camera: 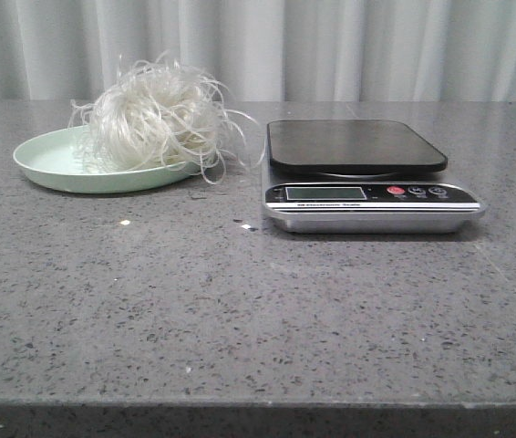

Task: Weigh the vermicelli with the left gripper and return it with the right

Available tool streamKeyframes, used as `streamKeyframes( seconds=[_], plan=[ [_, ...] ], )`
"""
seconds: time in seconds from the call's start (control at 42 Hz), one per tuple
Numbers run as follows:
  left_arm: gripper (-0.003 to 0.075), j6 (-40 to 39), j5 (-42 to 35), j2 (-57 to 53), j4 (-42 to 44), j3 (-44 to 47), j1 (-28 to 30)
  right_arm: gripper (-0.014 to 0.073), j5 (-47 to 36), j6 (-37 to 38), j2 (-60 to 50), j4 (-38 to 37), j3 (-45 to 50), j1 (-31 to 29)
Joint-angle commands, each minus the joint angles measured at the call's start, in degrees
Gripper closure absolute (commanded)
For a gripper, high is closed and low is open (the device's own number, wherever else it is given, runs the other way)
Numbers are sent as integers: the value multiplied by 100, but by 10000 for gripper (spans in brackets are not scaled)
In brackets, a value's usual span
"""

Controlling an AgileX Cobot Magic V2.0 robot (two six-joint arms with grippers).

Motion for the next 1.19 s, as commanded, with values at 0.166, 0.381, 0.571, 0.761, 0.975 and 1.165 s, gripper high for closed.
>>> streamKeyframes(
  seconds=[0.166,0.381,0.571,0.761,0.975,1.165],
  plan=[
    [584,-3,1225,827,-13,-2508,-8,442,-401,3,-90,11,-46,-29],
    [581,-3,2671,2557,-1,-4221,-8,442,-306,3,-90,11,-46,-29],
    [468,-3,3092,3825,-1,-4974,-276,442,-306,3,-90,11,-46,-29],
    [286,-3,3594,4940,-1,-5633,-992,442,-306,3,-90,11,-46,-29],
    [199,11,4957,6314,-42,-6739,-1531,442,-306,3,-90,11,-46,-29],
    [118,1049,6362,7517,-1032,-7838,-1561,442,-306,3,-90,11,-46,-29]
  ],
)
